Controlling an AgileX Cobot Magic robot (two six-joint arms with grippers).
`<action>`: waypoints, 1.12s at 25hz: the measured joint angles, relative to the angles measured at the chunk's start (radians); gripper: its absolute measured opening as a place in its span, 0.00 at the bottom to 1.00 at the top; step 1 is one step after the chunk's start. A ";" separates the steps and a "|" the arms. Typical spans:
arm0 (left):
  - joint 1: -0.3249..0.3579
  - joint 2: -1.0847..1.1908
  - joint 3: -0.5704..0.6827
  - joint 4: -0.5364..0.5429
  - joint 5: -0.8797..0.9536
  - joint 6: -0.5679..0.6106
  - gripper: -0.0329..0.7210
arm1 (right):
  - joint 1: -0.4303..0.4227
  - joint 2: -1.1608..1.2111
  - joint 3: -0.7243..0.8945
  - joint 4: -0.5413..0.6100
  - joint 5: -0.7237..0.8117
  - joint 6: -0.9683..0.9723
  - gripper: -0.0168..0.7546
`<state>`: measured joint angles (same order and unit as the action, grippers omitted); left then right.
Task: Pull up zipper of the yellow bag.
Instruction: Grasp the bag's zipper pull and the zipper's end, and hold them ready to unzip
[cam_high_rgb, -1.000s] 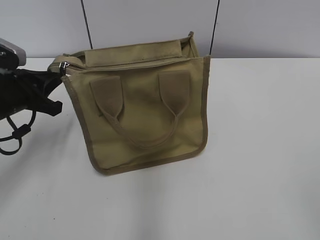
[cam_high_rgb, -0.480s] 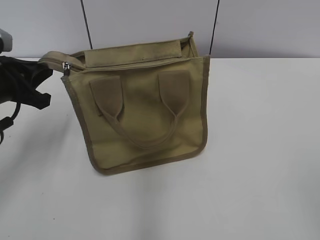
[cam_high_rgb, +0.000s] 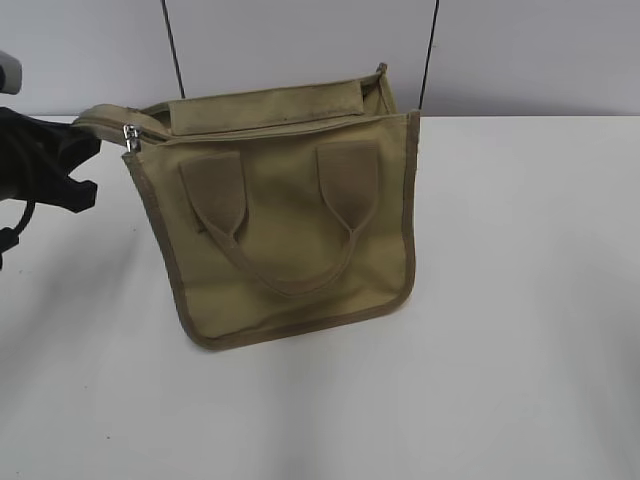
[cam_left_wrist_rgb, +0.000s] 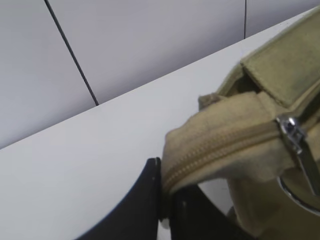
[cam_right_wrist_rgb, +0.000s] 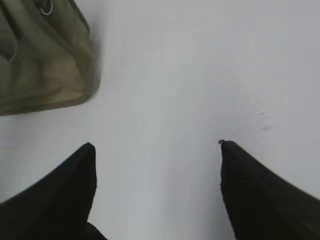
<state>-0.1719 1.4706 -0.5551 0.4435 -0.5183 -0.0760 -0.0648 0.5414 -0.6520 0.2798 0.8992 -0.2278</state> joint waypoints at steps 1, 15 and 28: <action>0.000 0.000 -0.006 0.002 0.010 -0.002 0.05 | 0.000 0.044 -0.015 0.022 -0.001 -0.024 0.75; 0.000 -0.013 -0.013 0.006 0.030 -0.006 0.05 | 0.402 0.576 -0.322 -0.120 -0.118 0.219 0.75; 0.000 -0.013 -0.013 0.006 0.022 -0.009 0.05 | 0.874 1.136 -0.837 -0.311 -0.138 0.552 0.65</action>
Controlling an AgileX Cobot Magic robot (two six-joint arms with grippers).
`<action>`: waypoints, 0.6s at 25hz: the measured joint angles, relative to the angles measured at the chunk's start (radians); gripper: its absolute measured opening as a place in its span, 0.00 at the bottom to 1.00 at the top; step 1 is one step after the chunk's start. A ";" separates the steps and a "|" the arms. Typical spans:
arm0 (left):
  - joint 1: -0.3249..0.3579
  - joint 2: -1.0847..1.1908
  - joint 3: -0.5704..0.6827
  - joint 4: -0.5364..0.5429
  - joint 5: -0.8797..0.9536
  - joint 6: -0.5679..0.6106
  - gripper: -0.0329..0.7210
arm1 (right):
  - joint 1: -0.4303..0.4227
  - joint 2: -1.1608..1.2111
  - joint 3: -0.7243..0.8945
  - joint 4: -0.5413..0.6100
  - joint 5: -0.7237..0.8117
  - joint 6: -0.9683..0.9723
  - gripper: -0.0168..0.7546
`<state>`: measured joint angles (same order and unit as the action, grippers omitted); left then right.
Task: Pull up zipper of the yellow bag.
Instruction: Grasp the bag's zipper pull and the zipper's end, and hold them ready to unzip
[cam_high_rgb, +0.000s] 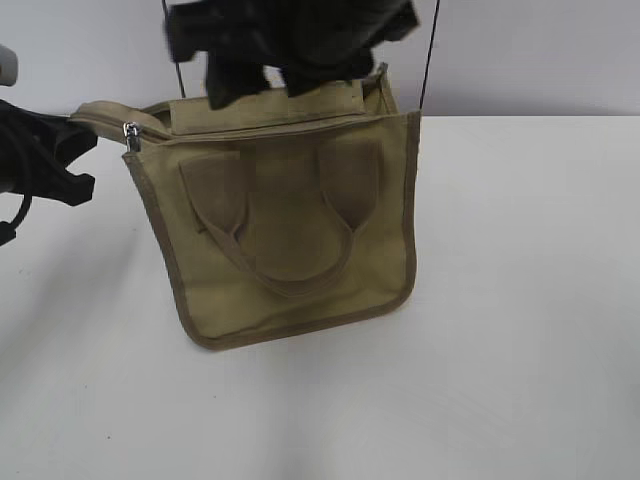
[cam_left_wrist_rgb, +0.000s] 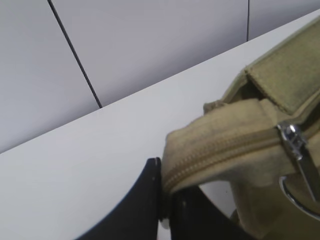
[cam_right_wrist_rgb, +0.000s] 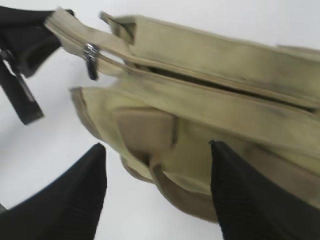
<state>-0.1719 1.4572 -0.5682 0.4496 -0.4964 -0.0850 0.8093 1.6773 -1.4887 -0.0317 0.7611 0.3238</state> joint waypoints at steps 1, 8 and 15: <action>0.000 0.000 0.000 0.000 -0.002 0.000 0.05 | 0.017 0.031 -0.049 0.000 0.000 0.000 0.64; 0.000 -0.006 0.000 0.000 -0.007 0.000 0.05 | 0.047 0.244 -0.309 0.108 0.002 0.001 0.60; 0.000 -0.018 0.000 0.000 -0.029 0.000 0.05 | 0.047 0.375 -0.425 0.196 0.020 0.001 0.59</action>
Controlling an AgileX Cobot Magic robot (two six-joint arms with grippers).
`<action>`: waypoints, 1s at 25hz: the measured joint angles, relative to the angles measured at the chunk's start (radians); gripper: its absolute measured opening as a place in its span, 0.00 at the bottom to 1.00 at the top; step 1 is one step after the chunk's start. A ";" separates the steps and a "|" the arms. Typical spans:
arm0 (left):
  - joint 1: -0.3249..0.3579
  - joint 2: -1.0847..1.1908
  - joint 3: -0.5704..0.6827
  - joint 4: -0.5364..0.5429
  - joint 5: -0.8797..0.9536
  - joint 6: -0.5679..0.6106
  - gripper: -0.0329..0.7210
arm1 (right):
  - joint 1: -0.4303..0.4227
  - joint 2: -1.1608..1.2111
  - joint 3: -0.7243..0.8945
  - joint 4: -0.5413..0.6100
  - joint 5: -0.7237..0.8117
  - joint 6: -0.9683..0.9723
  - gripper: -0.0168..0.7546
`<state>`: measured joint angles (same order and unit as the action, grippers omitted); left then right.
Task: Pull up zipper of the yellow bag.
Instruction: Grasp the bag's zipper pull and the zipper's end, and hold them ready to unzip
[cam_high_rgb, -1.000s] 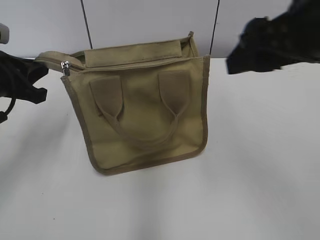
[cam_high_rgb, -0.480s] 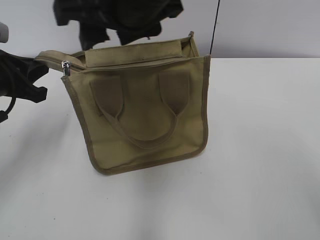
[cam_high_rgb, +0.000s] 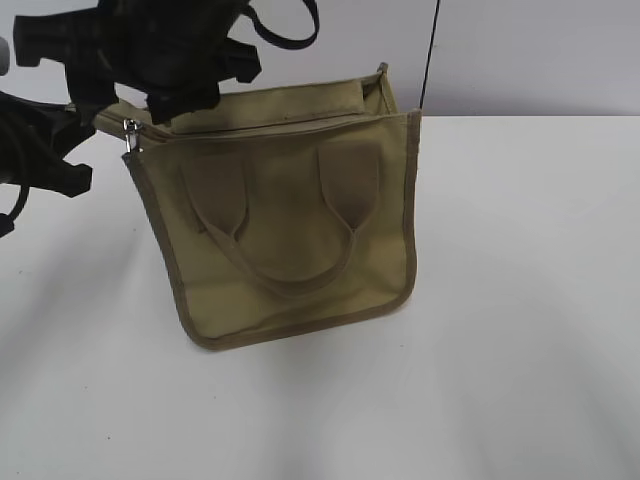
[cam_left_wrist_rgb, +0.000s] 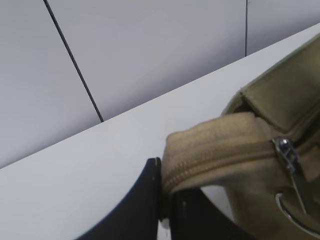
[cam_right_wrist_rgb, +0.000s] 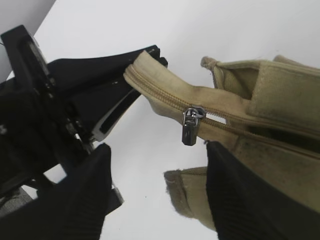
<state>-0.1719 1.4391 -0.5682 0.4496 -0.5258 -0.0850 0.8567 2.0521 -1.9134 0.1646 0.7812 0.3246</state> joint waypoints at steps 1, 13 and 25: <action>0.000 0.000 0.000 0.000 -0.001 0.000 0.05 | 0.000 0.013 -0.003 0.000 0.003 0.000 0.59; 0.000 -0.005 0.000 0.000 -0.004 0.000 0.05 | -0.016 0.098 -0.005 0.046 -0.067 -0.001 0.59; 0.000 -0.042 0.000 0.007 -0.002 -0.018 0.05 | -0.048 0.125 -0.012 0.098 -0.099 0.075 0.47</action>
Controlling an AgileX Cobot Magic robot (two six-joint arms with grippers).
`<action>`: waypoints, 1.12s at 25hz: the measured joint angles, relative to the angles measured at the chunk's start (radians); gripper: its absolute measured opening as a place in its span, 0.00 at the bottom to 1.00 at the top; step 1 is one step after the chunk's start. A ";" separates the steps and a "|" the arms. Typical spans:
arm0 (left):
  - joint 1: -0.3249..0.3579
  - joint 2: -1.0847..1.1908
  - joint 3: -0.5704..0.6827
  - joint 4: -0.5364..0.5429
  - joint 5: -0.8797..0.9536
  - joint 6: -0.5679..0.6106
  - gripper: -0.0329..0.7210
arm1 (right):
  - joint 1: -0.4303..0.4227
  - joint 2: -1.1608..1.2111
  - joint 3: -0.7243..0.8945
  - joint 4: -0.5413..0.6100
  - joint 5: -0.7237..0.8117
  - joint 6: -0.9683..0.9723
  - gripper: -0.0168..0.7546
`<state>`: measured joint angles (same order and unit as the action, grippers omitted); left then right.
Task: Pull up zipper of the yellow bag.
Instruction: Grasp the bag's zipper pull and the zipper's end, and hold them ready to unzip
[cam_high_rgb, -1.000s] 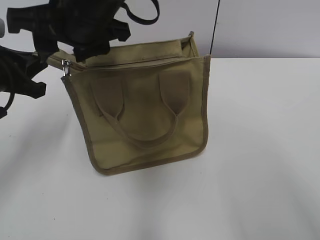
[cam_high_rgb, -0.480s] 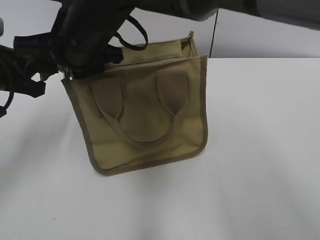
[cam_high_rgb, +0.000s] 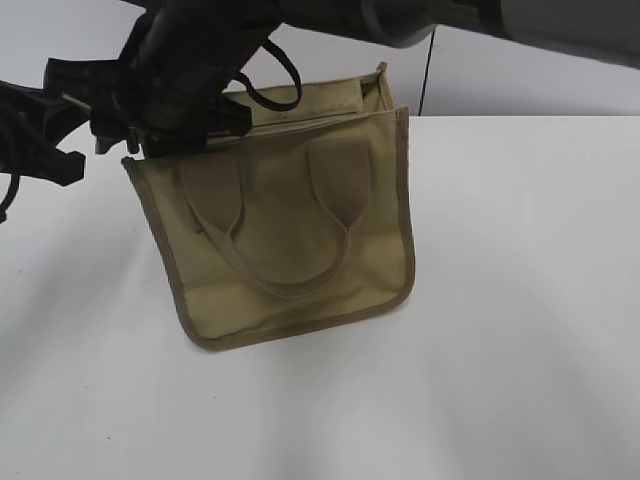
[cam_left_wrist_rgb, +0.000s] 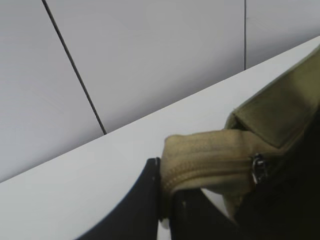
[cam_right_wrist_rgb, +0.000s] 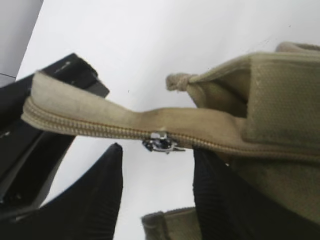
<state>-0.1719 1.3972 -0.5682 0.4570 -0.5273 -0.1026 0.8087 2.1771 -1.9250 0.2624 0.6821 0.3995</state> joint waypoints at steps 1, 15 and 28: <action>0.000 0.000 0.000 0.000 0.000 -0.001 0.05 | 0.000 0.004 0.000 0.011 -0.008 0.003 0.47; 0.000 -0.002 0.000 0.008 0.001 -0.017 0.05 | -0.030 0.023 0.000 0.063 0.003 -0.011 0.00; 0.000 -0.005 0.000 0.008 0.004 -0.020 0.05 | -0.048 -0.115 0.001 0.106 0.139 -0.242 0.00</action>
<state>-0.1719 1.3922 -0.5682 0.4646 -0.5233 -0.1229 0.7610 2.0621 -1.9240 0.3681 0.8215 0.1577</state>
